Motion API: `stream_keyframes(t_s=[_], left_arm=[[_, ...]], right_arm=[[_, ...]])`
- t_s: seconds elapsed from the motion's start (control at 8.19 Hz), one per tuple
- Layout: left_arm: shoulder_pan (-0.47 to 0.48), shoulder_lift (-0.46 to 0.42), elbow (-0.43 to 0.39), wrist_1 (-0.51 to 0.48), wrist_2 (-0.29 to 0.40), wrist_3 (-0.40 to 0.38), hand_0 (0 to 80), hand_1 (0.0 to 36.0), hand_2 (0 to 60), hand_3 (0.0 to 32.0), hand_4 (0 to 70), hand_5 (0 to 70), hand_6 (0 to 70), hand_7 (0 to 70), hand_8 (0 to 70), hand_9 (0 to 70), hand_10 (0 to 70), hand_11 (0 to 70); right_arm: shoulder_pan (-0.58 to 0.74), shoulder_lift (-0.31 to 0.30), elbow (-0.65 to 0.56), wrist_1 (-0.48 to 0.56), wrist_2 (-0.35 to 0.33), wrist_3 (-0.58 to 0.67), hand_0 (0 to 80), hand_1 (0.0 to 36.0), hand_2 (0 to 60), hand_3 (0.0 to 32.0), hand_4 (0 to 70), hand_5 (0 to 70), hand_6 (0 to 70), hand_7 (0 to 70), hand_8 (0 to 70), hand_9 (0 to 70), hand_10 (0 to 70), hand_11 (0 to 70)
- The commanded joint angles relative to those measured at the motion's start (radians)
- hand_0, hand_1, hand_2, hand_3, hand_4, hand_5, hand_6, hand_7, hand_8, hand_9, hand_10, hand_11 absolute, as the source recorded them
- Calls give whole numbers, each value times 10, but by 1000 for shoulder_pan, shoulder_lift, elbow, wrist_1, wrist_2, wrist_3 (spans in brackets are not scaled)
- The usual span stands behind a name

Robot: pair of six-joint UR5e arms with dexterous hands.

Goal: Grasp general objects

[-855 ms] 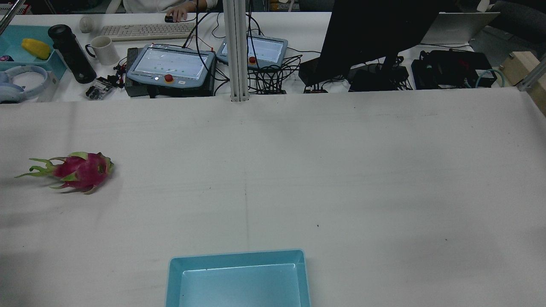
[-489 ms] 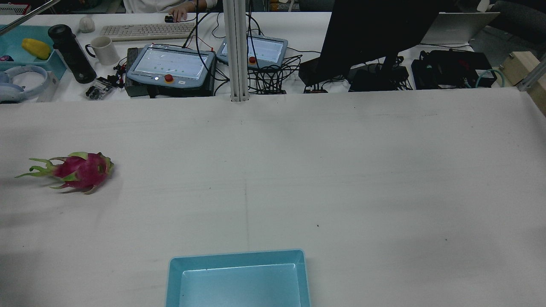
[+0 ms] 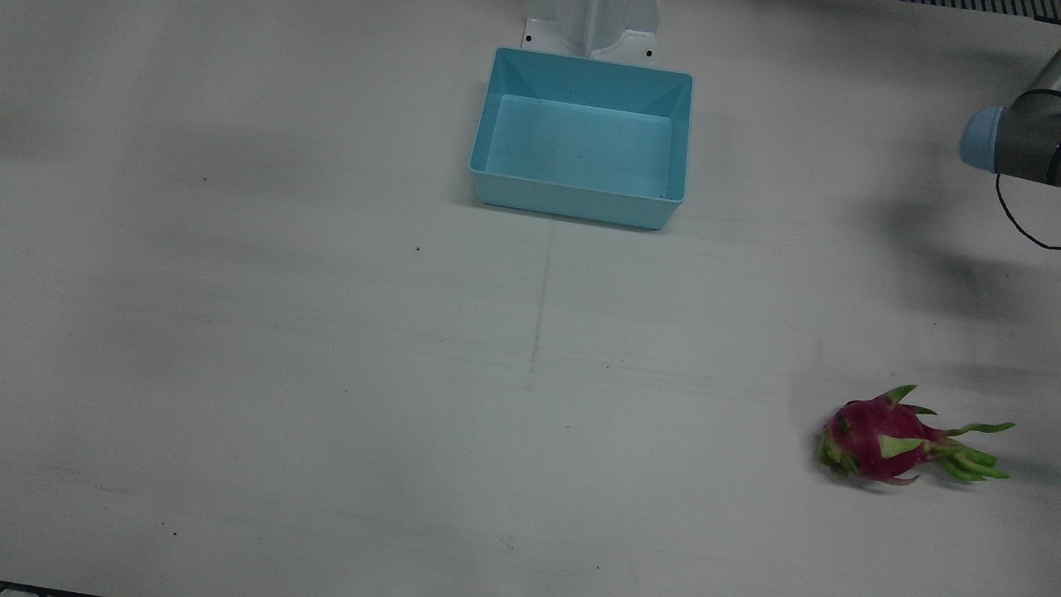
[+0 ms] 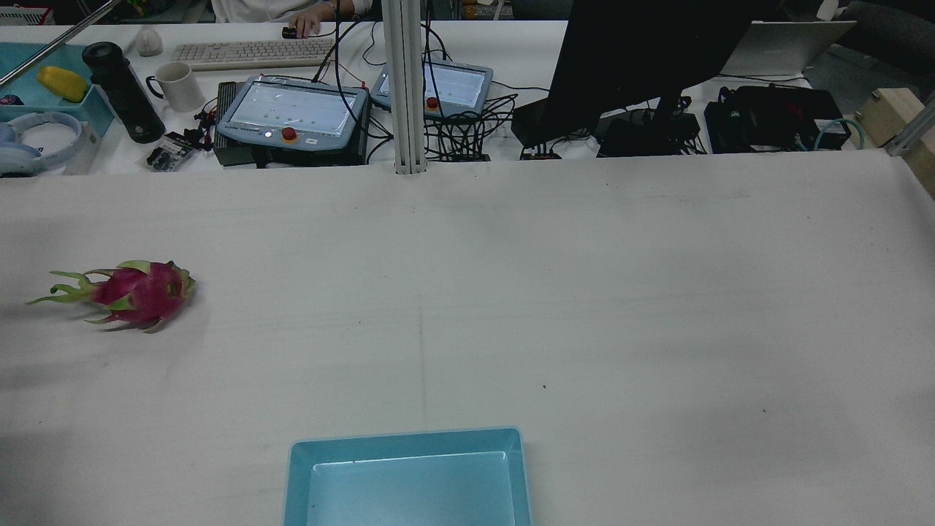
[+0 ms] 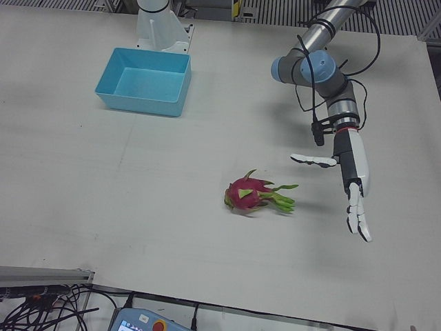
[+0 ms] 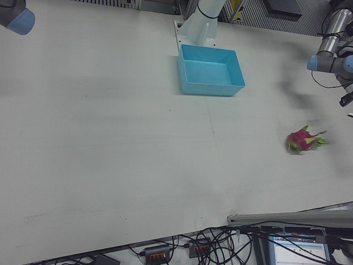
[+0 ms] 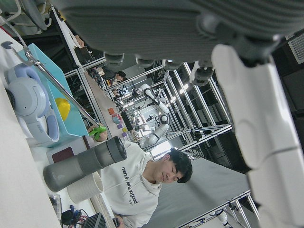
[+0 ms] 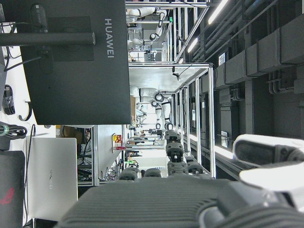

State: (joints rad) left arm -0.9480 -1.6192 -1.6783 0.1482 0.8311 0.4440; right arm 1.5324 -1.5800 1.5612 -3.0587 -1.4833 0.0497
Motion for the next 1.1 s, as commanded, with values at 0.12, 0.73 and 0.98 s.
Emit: stream_keyframes(t_s=[0.12,0.73,0.98], left_arm=[[-2,1,-8,-16,6,-13,604,306,222,96,13,0,0,26,0,0,8,45],[-2,-10,-12,-25,11,-16,635,327,224,96,13,7,0,36,0,0,14,56],[-9,-4,-14,-27,14,-34,646,334,230,88,17,18,0,37,0,0,14,57]], right_arm=[[0,0,0,0,0,-1,0,0,0,0,0,0,0,0,0,0,0,0],[0,0,0,0,0,-1,0,0,0,0,0,0,0,0,0,0,0,0],[0,0,2,0,0,1,0,0,0,0,0,0,0,0,0,0,0,0]])
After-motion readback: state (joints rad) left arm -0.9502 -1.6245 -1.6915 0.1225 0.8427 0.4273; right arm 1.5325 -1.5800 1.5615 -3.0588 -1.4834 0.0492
